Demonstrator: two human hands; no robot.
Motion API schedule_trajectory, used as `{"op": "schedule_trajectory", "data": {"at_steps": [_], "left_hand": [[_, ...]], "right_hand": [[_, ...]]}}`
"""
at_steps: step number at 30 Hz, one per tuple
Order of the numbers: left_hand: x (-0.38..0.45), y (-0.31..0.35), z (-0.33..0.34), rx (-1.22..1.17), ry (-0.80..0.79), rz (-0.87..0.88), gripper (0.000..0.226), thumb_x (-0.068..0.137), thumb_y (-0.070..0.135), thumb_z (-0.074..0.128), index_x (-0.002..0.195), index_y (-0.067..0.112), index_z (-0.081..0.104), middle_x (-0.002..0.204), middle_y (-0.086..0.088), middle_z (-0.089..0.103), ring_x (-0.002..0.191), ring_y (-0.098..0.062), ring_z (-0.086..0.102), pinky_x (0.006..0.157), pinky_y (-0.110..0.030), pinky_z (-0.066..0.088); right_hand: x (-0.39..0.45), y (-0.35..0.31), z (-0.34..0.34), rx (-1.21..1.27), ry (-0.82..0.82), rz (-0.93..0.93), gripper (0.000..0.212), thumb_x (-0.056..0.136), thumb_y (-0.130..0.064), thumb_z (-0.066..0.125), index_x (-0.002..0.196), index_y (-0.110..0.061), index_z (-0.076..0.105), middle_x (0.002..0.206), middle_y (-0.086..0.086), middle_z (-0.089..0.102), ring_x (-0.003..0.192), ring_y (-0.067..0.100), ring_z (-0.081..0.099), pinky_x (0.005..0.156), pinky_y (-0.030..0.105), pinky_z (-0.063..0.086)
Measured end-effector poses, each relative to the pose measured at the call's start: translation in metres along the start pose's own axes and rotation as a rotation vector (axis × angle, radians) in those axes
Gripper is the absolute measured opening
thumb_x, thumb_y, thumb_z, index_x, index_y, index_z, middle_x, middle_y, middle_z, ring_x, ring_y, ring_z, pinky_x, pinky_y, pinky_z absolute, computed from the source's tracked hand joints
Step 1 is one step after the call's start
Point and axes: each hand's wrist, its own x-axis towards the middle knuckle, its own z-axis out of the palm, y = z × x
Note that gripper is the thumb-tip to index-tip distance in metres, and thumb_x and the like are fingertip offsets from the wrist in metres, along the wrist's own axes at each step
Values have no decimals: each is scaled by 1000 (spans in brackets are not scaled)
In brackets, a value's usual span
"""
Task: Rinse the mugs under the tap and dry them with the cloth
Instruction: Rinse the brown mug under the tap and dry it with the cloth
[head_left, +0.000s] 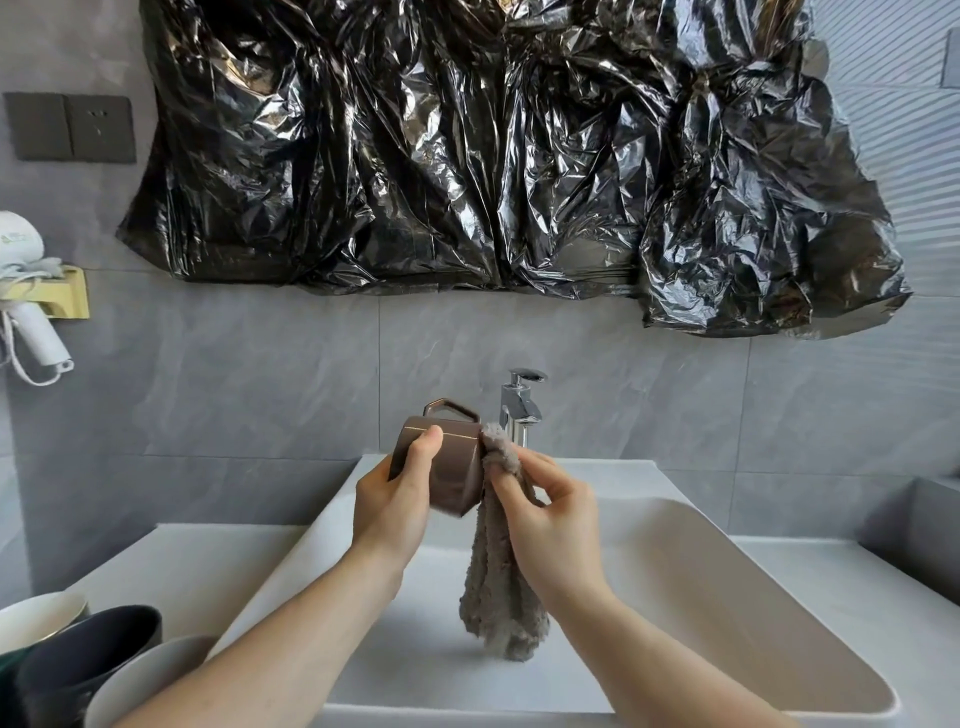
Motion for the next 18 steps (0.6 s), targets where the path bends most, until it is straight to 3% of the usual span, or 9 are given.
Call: {"op": "schedule_trajectory", "data": {"at_steps": [3,6,8,11,14,18], "left_hand": [[-1,-3,0,41,-99,41,43,69,75,66,97,44,78,93,14,80,83,1,73,80,-33,53],[-6,-4,3,43,-163,133,47,76,66,68,104,29,78,102,8,80,98,-9,74,83,-31,53],[-9,-4,4,11,-209,178,53,74,62,73,114,26,74,107,8,79,102,-8,74,80,-22,54],[-12,-8,4,-5,-330,174,69,66,45,86,127,27,57,112,12,77,104,-5,73,75,-12,55],[-12,-13,5,68,-401,229,77,68,22,90,133,27,48,116,14,76,106,-8,73,81,-14,56],[-10,-13,4,95,-312,296,83,63,29,95,133,28,52,116,10,76,105,-13,74,83,-26,59]], "right_hand": [[4,5,-2,15,22,115,22,105,-28,59,105,-22,80,99,7,81,93,12,73,84,47,61],[7,12,-3,-8,40,189,31,107,-29,52,100,-8,72,99,22,76,86,24,74,87,57,58],[8,15,-3,47,46,275,32,109,-28,49,102,-10,74,100,15,79,104,34,75,96,56,57],[9,10,-6,169,60,389,37,112,-26,46,98,-20,80,100,2,82,105,24,76,88,38,62],[9,6,-11,195,68,450,37,112,-29,44,103,-20,79,99,1,82,100,21,78,91,40,62],[9,4,-11,212,43,480,35,111,-30,46,108,-19,79,99,3,82,97,21,79,87,38,63]]}}
